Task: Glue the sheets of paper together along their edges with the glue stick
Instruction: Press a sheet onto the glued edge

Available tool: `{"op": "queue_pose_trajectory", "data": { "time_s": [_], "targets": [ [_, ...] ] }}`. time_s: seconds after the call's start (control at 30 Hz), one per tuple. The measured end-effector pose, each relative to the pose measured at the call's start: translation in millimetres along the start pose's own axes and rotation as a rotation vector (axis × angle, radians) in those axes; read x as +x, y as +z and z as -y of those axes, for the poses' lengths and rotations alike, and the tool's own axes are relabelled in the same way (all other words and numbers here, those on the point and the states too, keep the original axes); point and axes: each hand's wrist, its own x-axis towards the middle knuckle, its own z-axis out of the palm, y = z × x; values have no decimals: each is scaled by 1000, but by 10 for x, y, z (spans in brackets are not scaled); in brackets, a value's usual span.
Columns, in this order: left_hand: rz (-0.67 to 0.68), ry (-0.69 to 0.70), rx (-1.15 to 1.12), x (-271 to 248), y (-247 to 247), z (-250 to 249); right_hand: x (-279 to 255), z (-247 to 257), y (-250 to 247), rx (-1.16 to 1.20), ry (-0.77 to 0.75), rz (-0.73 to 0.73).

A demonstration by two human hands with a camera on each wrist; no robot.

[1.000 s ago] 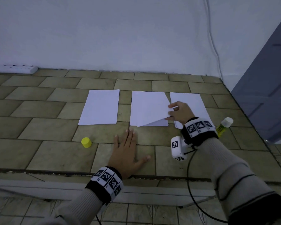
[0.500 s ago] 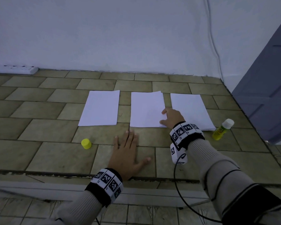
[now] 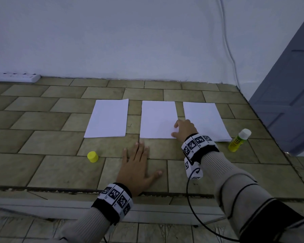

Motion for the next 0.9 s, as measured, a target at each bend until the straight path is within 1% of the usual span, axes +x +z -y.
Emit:
{"op": "queue_pose_trajectory", "data": {
  "time_s": [0.1, 0.17, 0.2, 0.27, 0.33, 0.37, 0.43, 0.5, 0.57, 0.6, 0.67, 0.7, 0.73, 0.8, 0.83, 0.9],
  "targets": [
    [-7, -6, -23, 8, -7, 2, -67, 4, -72, 65, -24, -72],
    [-19, -10, -90, 9, -21, 17, -155, -2, -185, 162, -55, -167],
    [-19, -17, -154, 10, -44, 21, -217, -23, -257, 221, -94, -243],
    [1, -53, -347, 2, -168, 11, -383, -96, -416, 327, -209, -457],
    [11, -76, -545, -12, -380, -9, -567, -213, -587, 361, -296, -693],
    [-3, -67, -608, 0, -472, 4, -642, -291, -666, 352, -311, -803],
    [-32, -32, -645, 16, -710, 8, -749, -493, -775, 354, -276, -973],
    [-92, -26, -660, 89, -910, 65, -816, -696, -802, 404, -161, -1062],
    [-178, -104, -621, 234, -1068, 177, -875, -875, -787, 461, 1, -1057],
    [-226, -151, -583, 330, -1109, 262, -899, -946, -769, 496, 89, -1019],
    [-274, -262, -506, 548, -1135, 464, -934, -1042, -732, 627, 267, -875],
    [-268, -330, -451, 674, -1099, 593, -936, -1085, -705, 692, 350, -792],
    [-231, -406, -374, 778, -1067, 696, -937, -1121, -672, 722, 415, -722],
    [-101, -549, -204, 937, -985, 857, -914, -1188, -579, 719, 457, -637],
    [-36, -598, -136, 986, -950, 906, -897, -1216, -529, 715, 449, -618],
    [91, -635, -46, 1045, -868, 954, -868, -1253, -454, 708, 434, -606]
  ]
}}
